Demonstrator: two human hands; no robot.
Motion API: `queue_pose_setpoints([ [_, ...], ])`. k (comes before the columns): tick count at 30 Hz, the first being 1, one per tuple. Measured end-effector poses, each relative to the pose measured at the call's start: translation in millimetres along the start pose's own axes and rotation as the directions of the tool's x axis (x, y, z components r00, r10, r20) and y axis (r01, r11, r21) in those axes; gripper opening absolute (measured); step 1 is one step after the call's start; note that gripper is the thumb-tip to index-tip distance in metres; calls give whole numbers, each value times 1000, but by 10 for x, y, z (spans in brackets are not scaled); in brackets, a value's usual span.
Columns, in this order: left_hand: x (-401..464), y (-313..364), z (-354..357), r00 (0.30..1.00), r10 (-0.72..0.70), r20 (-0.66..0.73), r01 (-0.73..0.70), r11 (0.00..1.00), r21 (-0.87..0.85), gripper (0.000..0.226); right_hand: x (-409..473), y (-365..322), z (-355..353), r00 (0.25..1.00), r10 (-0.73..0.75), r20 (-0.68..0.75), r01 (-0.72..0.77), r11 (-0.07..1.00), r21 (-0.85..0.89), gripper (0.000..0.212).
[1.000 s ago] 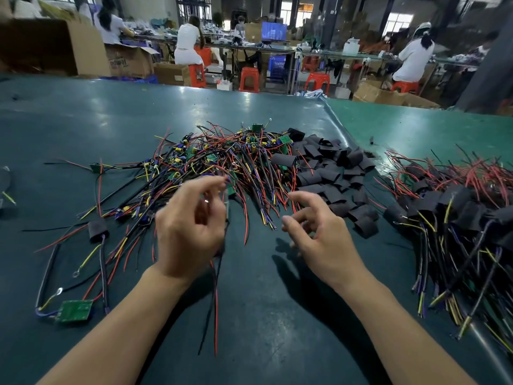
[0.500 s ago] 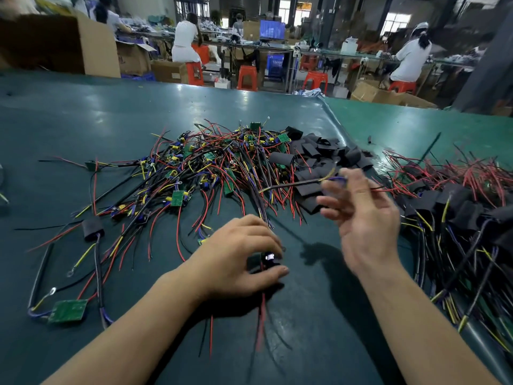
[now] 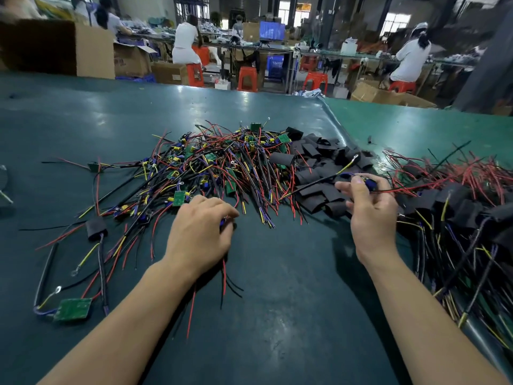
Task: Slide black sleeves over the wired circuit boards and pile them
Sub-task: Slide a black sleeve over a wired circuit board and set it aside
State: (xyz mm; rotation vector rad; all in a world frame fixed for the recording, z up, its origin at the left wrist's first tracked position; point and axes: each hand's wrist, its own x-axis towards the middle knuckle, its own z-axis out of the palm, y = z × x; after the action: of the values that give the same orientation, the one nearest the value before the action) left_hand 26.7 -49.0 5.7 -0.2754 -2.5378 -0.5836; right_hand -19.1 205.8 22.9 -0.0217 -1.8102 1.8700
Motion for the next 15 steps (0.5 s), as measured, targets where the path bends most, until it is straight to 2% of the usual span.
queue_pose_setpoints([
  [5,0,39,30,998,57,-11,-58,996,-74,6,46,113,-5,996,71,57,-57,972,-227,9],
  [8,3,49,20,997,73,-21,-74,994,-79,5,36,65,8,984,137,110,-116,977,-181,7],
  [12,-13,70,10,996,81,-37,-85,990,-112,5,9,21,-30,984,117,136,-78,962,-263,10],
  [15,-1,122,-26,981,167,-100,-180,974,-140,9,-42,-13,20,971,167,169,-118,956,-267,10],
])
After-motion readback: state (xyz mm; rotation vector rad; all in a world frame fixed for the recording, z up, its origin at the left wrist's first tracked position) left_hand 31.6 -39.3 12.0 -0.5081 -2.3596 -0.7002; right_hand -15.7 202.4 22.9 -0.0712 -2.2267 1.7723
